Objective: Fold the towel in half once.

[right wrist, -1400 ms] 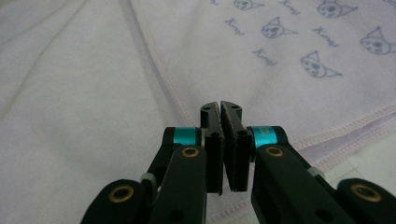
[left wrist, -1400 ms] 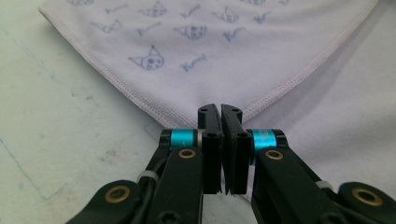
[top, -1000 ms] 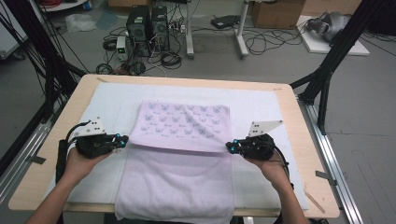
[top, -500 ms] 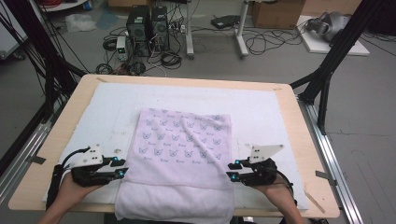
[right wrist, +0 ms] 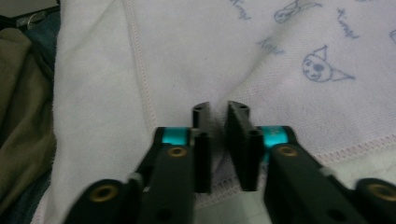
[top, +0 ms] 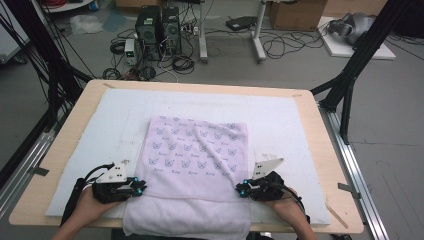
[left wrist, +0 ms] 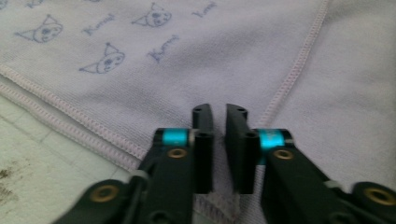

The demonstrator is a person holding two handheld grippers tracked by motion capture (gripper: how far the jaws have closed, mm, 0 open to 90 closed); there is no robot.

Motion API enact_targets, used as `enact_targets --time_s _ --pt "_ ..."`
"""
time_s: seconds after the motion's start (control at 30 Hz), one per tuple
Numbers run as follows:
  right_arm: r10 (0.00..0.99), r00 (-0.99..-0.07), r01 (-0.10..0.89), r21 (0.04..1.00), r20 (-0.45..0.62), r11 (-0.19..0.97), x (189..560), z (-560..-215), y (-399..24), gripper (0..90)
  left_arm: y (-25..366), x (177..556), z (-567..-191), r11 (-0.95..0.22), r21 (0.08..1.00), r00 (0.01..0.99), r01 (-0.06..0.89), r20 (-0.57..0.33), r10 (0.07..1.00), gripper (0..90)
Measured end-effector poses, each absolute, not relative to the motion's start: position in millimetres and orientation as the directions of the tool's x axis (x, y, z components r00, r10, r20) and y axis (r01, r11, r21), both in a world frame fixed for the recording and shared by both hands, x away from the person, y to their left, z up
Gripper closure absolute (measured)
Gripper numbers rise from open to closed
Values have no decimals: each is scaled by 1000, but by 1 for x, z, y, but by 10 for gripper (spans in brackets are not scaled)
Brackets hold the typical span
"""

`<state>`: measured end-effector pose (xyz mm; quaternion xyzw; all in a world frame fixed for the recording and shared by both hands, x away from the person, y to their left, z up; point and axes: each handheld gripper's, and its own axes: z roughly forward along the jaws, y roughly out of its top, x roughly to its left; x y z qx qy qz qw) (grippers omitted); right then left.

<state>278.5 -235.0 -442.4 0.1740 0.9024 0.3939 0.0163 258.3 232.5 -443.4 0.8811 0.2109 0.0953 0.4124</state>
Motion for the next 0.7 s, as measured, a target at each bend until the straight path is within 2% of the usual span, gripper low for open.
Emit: enact_targets --time_s 0.1,0.37,0.57,0.7 --pt "323 -941 296 713 102 635 279 -441 -234 864 232 259 -442 -577 762 893 295 -5 451 872" --pt "325 -939 291 762 112 578 278 -422 -241 874 243 253 -423 -518 806 884 287 -14 468 881" --pt "302 -950 242 807 83 538 266 -399 -243 875 254 232 -402 -483 834 881 267 -8 473 881" --pt "242 -965 222 814 104 536 245 -393 -243 866 260 209 -401 -487 835 894 257 -14 448 878"
